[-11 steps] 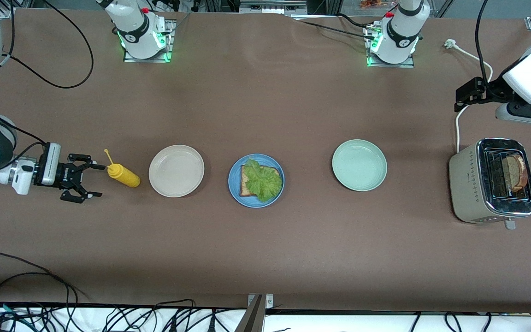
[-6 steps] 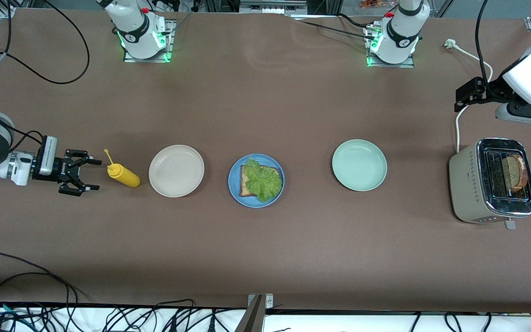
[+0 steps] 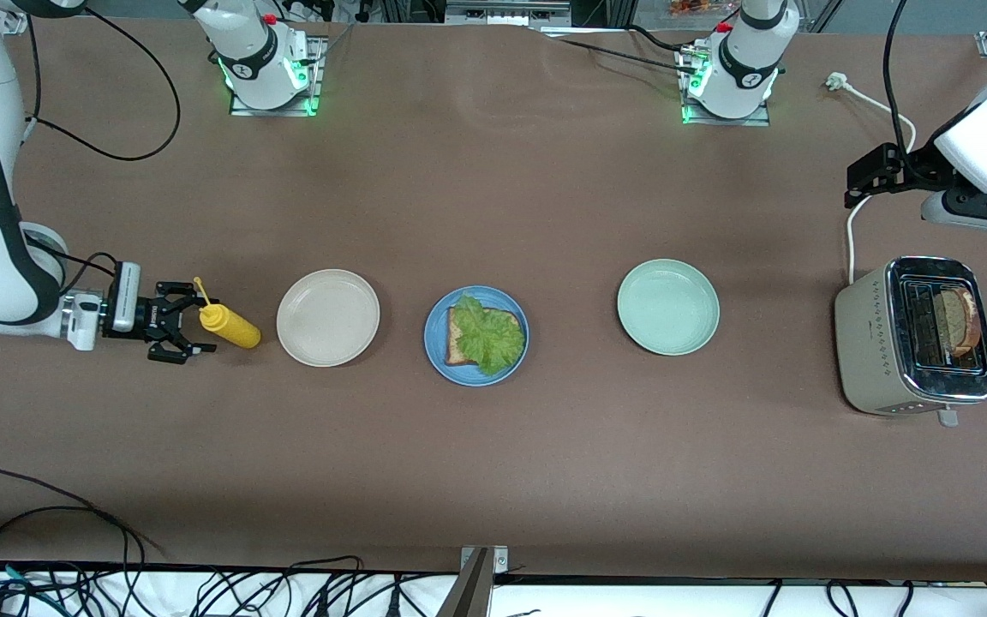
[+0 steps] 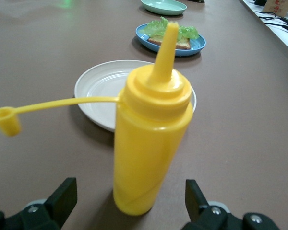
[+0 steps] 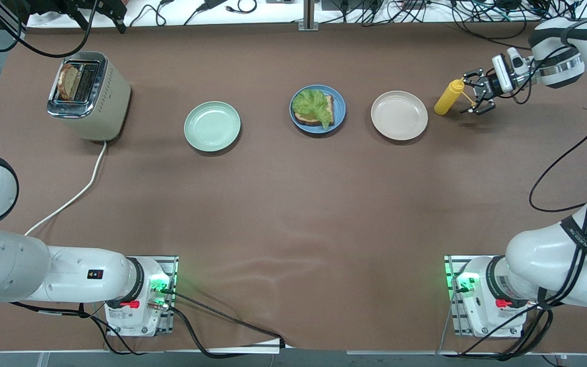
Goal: Make sandwich in blue plate with both arms
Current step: 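Close the right gripper around the yellow mustard bottle and lift it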
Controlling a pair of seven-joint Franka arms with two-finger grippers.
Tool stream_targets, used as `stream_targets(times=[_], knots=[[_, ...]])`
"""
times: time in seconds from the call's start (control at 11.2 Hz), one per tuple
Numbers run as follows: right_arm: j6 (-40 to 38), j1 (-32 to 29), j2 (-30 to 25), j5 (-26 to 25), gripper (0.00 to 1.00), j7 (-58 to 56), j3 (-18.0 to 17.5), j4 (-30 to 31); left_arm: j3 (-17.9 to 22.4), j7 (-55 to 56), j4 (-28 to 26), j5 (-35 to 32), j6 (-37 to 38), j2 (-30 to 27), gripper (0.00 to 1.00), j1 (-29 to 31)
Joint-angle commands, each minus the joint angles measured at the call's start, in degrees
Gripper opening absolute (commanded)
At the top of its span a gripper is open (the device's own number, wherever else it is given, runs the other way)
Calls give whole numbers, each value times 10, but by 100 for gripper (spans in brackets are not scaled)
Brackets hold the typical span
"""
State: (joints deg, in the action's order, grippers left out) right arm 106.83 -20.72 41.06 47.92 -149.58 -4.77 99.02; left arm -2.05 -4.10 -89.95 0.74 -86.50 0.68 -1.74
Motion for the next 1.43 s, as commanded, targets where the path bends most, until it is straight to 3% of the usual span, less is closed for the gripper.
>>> stream_targets(times=[0.0, 0.27, 0.36, 0.45, 0.54, 0.71, 0.8, 0.89, 1.07, 1.34], knots=[[20, 11, 4, 41, 100, -6, -18, -2, -1, -12, 14, 3, 5, 5, 100, -2], [25, 29, 6, 65, 100, 3, -18, -2, -3, -10, 13, 3, 5, 5, 100, -6], [27, 30, 9, 72, 97, 3, -18, -2, -3, -10, 13, 3, 5, 5, 100, -7], [32, 30, 10, 72, 88, 3, -18, -2, -4, -10, 13, 2, 5, 5, 100, -8], [34, 30, 10, 72, 75, 3, -18, -2, -5, -10, 13, 3, 5, 5, 100, -8], [43, 31, 10, 72, 24, 4, -18, -3, -5, -10, 13, 3, 5, 5, 100, -8], [46, 32, 10, 72, 5, 5, -18, -3, -5, -10, 13, 2, 5, 5, 100, -8], [55, 34, 10, 72, 0, 12, -18, -3, -5, -10, 13, 2, 5, 5, 100, -8], [69, 43, -2, 67, 0, 45, -18, -5, -5, -10, 13, 2, 5, 5, 100, -8], [98, 76, -43, 24, 0, 188, -16, -2, -5, -10, 13, 3, 5, 5, 100, -8]])
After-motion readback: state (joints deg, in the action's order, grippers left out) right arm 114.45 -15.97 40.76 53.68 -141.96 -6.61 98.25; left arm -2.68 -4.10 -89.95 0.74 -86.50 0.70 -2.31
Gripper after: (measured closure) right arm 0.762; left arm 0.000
